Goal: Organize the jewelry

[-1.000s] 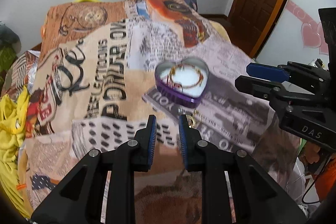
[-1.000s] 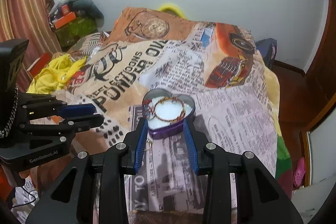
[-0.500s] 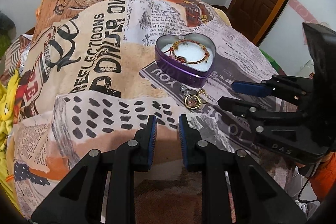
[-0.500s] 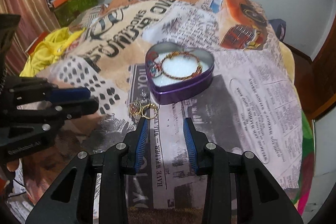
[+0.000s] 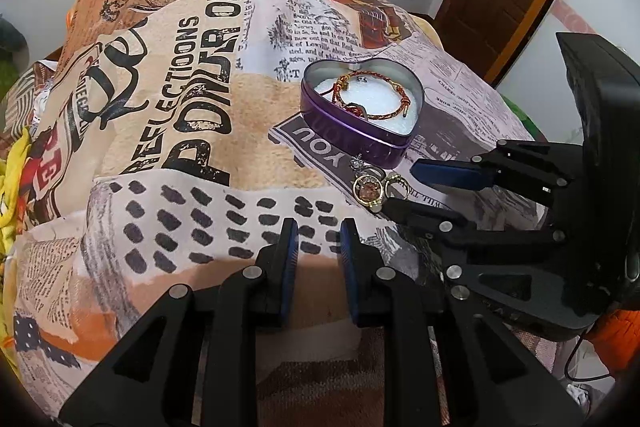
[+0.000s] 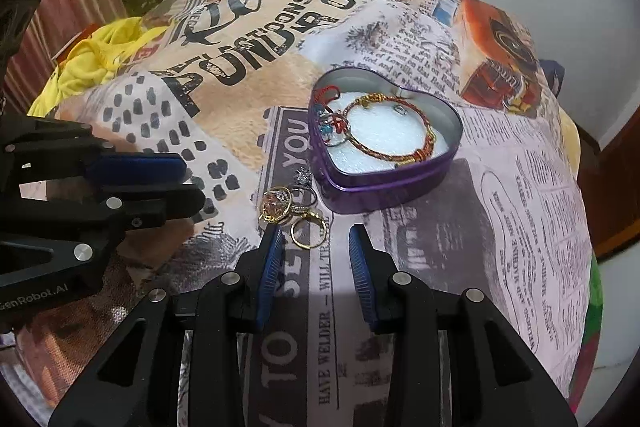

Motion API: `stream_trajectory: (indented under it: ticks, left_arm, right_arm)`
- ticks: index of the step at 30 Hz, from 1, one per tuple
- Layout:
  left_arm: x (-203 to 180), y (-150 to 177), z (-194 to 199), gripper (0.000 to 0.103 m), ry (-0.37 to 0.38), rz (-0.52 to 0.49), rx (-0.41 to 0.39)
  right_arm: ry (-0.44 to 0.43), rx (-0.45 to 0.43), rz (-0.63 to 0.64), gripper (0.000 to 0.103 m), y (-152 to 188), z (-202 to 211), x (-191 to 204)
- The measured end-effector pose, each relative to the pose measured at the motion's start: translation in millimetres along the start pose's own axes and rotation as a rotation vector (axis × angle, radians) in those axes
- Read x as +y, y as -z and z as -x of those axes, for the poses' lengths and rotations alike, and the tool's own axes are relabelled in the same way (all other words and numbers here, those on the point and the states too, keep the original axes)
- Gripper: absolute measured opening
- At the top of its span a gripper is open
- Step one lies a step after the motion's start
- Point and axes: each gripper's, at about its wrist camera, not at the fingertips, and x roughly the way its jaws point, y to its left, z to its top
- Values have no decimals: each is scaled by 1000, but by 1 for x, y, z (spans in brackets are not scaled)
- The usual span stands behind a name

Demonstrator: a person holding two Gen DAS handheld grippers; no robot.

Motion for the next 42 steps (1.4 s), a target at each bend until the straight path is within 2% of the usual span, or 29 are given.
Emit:
stream_trajectory:
  ticks: [1, 3, 4, 6, 8, 10, 17, 19, 21, 27, 30, 31, 32, 33, 34, 37, 42]
  left_arm:
    - [0, 0, 0, 20, 0, -3, 1]
    - [-1, -1, -1, 20, 0, -8, 4]
    - [-1, -2, -1, 20, 1, -8, 7]
    - [-1, -3, -2, 20, 4, -6, 12]
    - [-1, -5, -3, 20, 12, 2, 19]
    - [-2, -7, -4, 20, 26, 9, 28]
    - [-19, -16, -15, 21, 42, -13, 61]
    - [-25, -18, -20, 25, 39, -23, 68]
    - [-28, -20, -25, 34, 33, -28, 73]
    - [-31, -27, -37, 35, 16, -43, 74]
    - [-30, -29, -42, 35, 16, -52, 69]
    - [-30, -30, -42, 34, 18, -53, 66]
    - [-29, -30, -43, 29, 19, -54, 64]
    - [-29, -31, -43, 20, 21, -57, 62]
    - [-29, -31, -43, 18, 26, -61, 62]
    - [-31, -28, -41, 18, 21, -79, 54]
    - [-32, -23, -28, 18, 11, -91, 20]
  right_arm:
    - [0, -1, 1, 31, -2, -1, 0]
    - [-16, -5, 4, 24, -2, -3, 0]
    - [-22, -4, 4, 15, -3, -3, 0]
    - [-28, -8, 4, 14, -3, -3, -1]
    - [-30, -15, -4, 7, -3, -2, -1]
    - [-28, -24, -23, 6, -2, 1, -4]
    - [-30, -72, -81, 6, 3, 17, -20]
    - [-21, -79, -82, 6, 4, 21, -22]
    - [-23, -81, -87, 6, 6, 24, -25]
    - [-48, -76, -126, 7, 11, 28, -35]
    - [-59, -66, -140, 12, 12, 27, -39]
    - [-64, -66, -144, 16, 12, 28, -41]
    - [-69, -66, -150, 19, 13, 28, -41]
    - [-71, -67, -153, 20, 13, 28, -42]
    - [-73, -68, -155, 23, 14, 28, -43]
    - [-78, -66, -164, 27, 14, 28, -44]
    - [-89, -52, -157, 27, 15, 26, -40]
